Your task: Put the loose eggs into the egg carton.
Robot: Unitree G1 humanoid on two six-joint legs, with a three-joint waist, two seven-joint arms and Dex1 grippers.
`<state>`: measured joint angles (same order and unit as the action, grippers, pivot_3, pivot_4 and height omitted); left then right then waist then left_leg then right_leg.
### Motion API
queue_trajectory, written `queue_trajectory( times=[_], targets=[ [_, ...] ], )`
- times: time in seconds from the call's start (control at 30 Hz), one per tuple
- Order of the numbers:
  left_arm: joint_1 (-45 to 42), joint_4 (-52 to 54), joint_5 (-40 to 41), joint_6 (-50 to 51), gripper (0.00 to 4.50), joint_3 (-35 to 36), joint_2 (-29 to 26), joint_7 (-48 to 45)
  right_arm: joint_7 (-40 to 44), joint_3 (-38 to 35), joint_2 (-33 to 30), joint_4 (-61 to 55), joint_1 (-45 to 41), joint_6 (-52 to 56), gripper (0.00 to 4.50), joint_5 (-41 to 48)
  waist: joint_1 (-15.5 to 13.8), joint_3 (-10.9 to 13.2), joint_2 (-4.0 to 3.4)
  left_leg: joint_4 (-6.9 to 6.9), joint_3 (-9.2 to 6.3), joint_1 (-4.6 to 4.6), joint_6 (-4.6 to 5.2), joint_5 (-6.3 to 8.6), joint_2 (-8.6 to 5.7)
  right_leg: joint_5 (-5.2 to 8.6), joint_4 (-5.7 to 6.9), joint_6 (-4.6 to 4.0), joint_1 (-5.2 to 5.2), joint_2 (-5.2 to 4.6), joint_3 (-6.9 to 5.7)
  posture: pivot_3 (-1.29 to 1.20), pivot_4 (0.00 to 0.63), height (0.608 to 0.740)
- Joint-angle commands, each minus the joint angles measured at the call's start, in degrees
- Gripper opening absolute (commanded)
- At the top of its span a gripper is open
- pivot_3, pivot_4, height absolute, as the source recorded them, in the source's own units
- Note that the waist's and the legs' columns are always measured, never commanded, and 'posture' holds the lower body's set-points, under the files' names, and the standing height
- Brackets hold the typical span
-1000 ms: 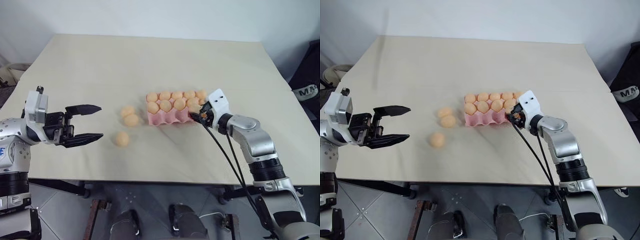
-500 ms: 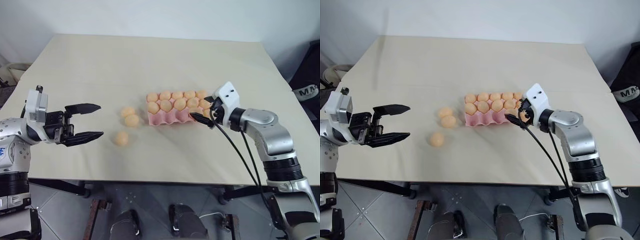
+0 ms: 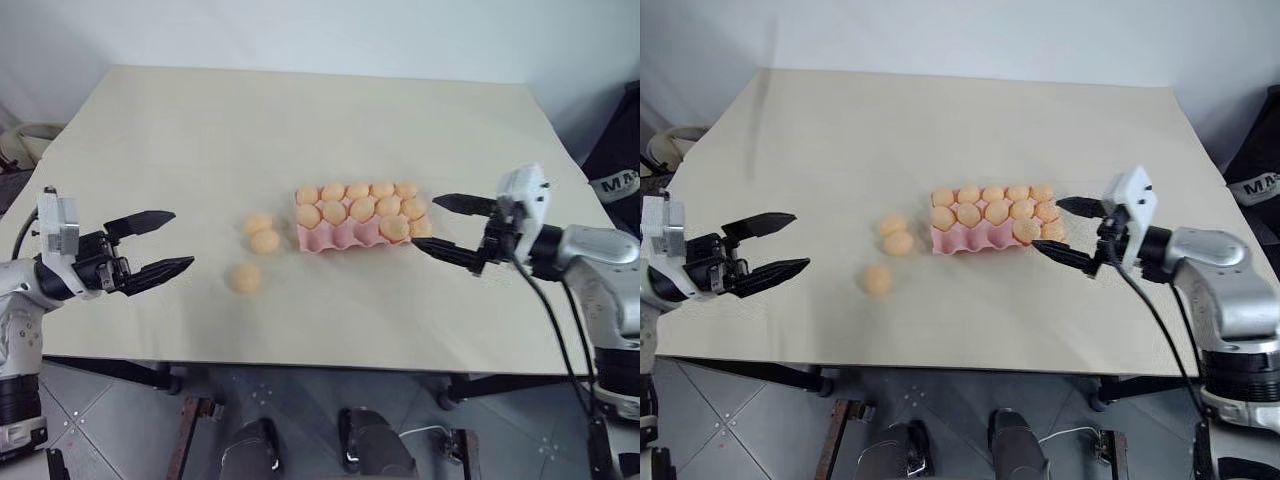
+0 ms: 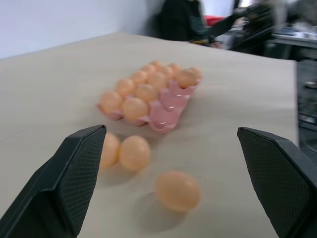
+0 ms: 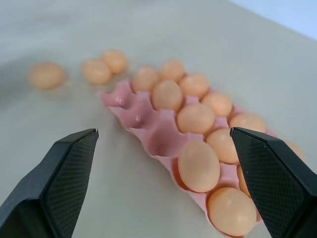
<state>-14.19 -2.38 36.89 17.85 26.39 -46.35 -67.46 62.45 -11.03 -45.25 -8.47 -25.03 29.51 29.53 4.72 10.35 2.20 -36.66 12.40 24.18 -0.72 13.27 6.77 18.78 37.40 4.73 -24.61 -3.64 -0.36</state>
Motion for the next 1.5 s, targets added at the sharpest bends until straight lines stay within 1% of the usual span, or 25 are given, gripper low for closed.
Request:
queue_trajectory(
  times=[0.03, 0.17, 0.27, 0.4, 0.5, 0.6, 0.67, 0.8, 0.97, 1.13, 1.17, 1.23, 1.5],
  targets=[
    [6.0, 6.47, 1.99, 2.71, 4.5, 6.39, 1.17, 7.14, 7.63, -5.44, -5.09, 1.5, 3.45, -3.29, 4.46, 2.78, 0.18, 0.0, 0.0, 0.01, -0.01, -0.03, 0.05, 0.03, -0.01, 0.0, 0.0, 0.0, 0.03, -0.03, 0.01, 0.0, 0.15, 0.74],
    [13.68, 13.4, 3.45, 7.19, 4.5, 10.02, 3.35, 13.99, 12.86, -7.98, -7.95, 5.32, 5.36, -6.45, 4.46, 4.05, 0.36, 0.0, -0.01, 0.01, -0.02, -0.11, 0.12, 0.05, 0.01, 0.0, 0.02, -0.01, 0.05, -0.36, 0.01, 0.0, 0.15, 0.74],
    [17.85, 17.8, 3.94, 9.26, 4.5, 11.52, 5.0, 18.2, 15.89, -8.01, -9.93, 7.71, 6.36, -8.3, 4.46, 3.18, 0.29, 0.01, -0.01, 0.02, -0.16, -0.12, -0.09, 0.1, 0.0, 0.05, 0.05, -0.16, 0.07, -0.41, -0.09, 0.0, 0.15, 0.74],
    [22.15, 24.38, 4.57, 13.71, 4.5, 12.24, 6.91, 25.44, 18.5, -7.48, -11.64, 11.04, 6.11, -10.01, 4.46, 2.5, 0.29, 0.01, -0.01, 0.02, -0.25, -0.12, -0.03, 0.08, -0.13, 0.13, 0.04, -0.32, 0.14, -0.65, -0.14, 0.0, 0.15, 0.74],
    [24.35, 29.29, 4.29, 19.05, 4.5, 12.23, 9.26, 34.68, 18.32, -6.18, -11.96, 13.59, 3.59, -10.71, 4.46, 1.59, 0.43, 0.01, -0.01, 0.02, -0.24, -0.11, 0.1, 0.05, -0.22, 0.14, 0.01, -0.33, 0.19, -0.87, -0.13, 0.0, 0.15, 0.74],
    [25.59, 34.49, 1.31, 23.07, 4.5, 9.88, 11.25, 43.26, 18.5, -4.81, -11.74, 15.17, 1.4, -11.0, 4.46, 0.99, 0.61, 0.01, 0.0, -0.03, -0.25, -0.11, 0.18, 0.0, -0.35, 0.18, -0.04, -0.41, 0.23, -0.94, -0.05, 0.0, 0.15, 0.74],
    [25.27, 37.32, 1.18, 24.18, 4.5, 8.07, 12.71, 46.41, 19.26, -4.19, -11.44, 15.98, 0.18, -11.37, 4.46, 0.95, 0.62, 0.02, -0.02, -0.13, -0.35, -0.1, 0.18, 0.0, -0.53, 0.29, -0.05, -0.62, 0.3, -1.01, 0.02, 0.0, 0.15, 0.74],
    [23.62, 41.98, 1.57, 28.32, 4.5, 3.79, 14.33, 51.99, 22.08, -3.62, -11.91, 17.87, -1.51, -12.56, 4.46, 1.31, 0.61, 0.03, -0.03, -0.25, -0.65, -0.11, 0.24, 0.03, -0.54, 0.29, -0.14, -0.63, 0.58, -1.02, 0.0, 0.0, 0.15, 0.74],
    [19.35, 44.04, 1.22, 32.32, 4.5, -3.53, 16.67, 57.21, 23.14, -2.7, -12.3, 20.04, -3.32, -13.27, 4.46, 0.2, 0.17, 0.09, -0.14, -0.23, -0.93, -0.2, 0.29, 0.08, -0.55, 0.28, -0.43, -0.65, 0.96, -1.01, -0.2, 0.0, 0.15, 0.74],
    [13.4, 42.09, -3.2, 32.58, 4.5, -12.08, 18.56, 60.56, 22.57, -1.95, -12.01, 20.16, -3.81, -13.05, 4.46, -0.61, 0.01, 0.1, -0.15, -0.26, -0.93, -0.18, 0.28, 0.06, -0.63, 0.25, -0.51, -0.6, 1.02, -1.02, -0.2, 0.0, 0.15, 0.74],
    [12.49, 41.58, -4.02, 32.38, 4.5, -13.41, 18.82, 60.71, 22.48, -1.86, -11.96, 20.17, -3.82, -13.07, 4.46, -0.71, 0.0, 0.1, -0.15, -0.27, -0.93, -0.18, 0.14, -0.02, -0.64, 0.23, -0.51, -0.56, 1.02, -1.01, -0.19, 0.0, 0.15, 0.74],
    [10.21, 39.18, -5.98, 32.62, 4.5, -15.82, 19.55, 61.72, 22.09, -1.69, -11.75, 19.86, -3.66, -13.03, 4.46, -0.85, -0.03, 0.11, -0.18, -0.27, -0.93, -0.19, 0.14, -0.03, -0.67, 0.11, -0.52, -0.35, 1.03, -1.0, -0.19, 0.0, 0.15, 0.74],
    [5.13, 32.09, -10.82, 32.9, 4.5, -21.9, 23.31, 62.87, 20.4, -2.24, -11.32, 18.04, -2.15, -12.36, 4.46, -0.47, -0.08, 0.13, -0.22, -0.33, -0.92, -0.17, 0.24, -0.06, -0.77, 0.02, -0.53, -0.18, 1.04, -1.01, -0.35, 0.0, 0.15, 0.74]
  ],
)
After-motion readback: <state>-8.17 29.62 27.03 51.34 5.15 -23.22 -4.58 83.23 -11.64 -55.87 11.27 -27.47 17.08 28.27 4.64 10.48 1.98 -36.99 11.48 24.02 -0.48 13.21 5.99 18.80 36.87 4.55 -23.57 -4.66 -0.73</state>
